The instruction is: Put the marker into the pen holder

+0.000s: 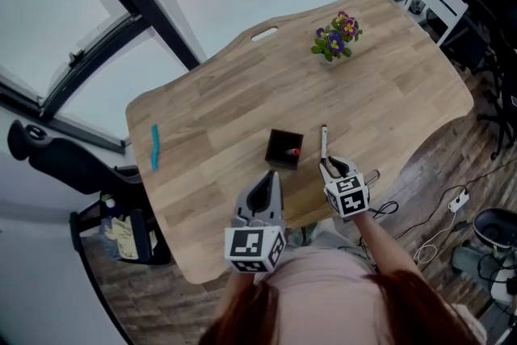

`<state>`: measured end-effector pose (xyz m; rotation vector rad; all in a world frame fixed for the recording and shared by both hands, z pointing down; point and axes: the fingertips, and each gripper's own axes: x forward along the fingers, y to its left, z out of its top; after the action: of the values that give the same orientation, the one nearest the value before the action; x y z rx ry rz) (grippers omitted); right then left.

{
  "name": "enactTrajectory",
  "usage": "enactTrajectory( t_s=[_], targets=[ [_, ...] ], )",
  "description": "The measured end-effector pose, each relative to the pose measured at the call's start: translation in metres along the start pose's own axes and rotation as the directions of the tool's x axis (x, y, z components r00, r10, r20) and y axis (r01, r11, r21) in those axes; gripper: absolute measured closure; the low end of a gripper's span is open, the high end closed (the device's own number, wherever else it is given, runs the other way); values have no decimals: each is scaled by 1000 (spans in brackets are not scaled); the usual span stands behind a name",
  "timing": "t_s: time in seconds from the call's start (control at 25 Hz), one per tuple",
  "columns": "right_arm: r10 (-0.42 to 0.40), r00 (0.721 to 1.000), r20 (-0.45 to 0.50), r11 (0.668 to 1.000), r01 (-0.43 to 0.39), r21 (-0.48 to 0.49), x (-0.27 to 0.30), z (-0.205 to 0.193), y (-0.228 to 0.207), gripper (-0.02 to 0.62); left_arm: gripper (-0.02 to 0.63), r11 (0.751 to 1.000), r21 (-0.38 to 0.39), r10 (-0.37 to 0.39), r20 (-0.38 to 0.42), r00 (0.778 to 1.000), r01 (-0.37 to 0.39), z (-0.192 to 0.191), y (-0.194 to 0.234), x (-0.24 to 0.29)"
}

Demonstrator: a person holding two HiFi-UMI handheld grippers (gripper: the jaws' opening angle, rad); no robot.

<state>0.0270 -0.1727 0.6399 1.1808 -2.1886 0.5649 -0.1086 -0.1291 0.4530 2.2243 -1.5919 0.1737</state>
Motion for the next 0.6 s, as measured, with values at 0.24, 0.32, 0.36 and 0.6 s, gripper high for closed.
enactTrajectory(
  t_s=[0.24, 0.32, 0.36, 0.6],
  targets=[
    [-41, 999, -23, 996, 43, 78, 9, -14, -3, 508, 604, 1000, -3, -10, -26, 1000, 10, -4, 3, 3],
    [-59, 998, -28, 992, 61, 108, 13, -18, -4, 508, 604, 1000, -2, -13, -33, 999, 13, -5, 5, 3],
    [-69, 997, -29, 990, 72, 123, 15, -20, -4, 508, 604, 1000, -2, -13, -36, 999, 13, -6, 6, 2],
    [-107, 993, -53, 977, 115, 180, 21, -33, -3, 508, 604, 1000, 0, -19, -62, 998, 19, -14, 9, 2]
  ],
)
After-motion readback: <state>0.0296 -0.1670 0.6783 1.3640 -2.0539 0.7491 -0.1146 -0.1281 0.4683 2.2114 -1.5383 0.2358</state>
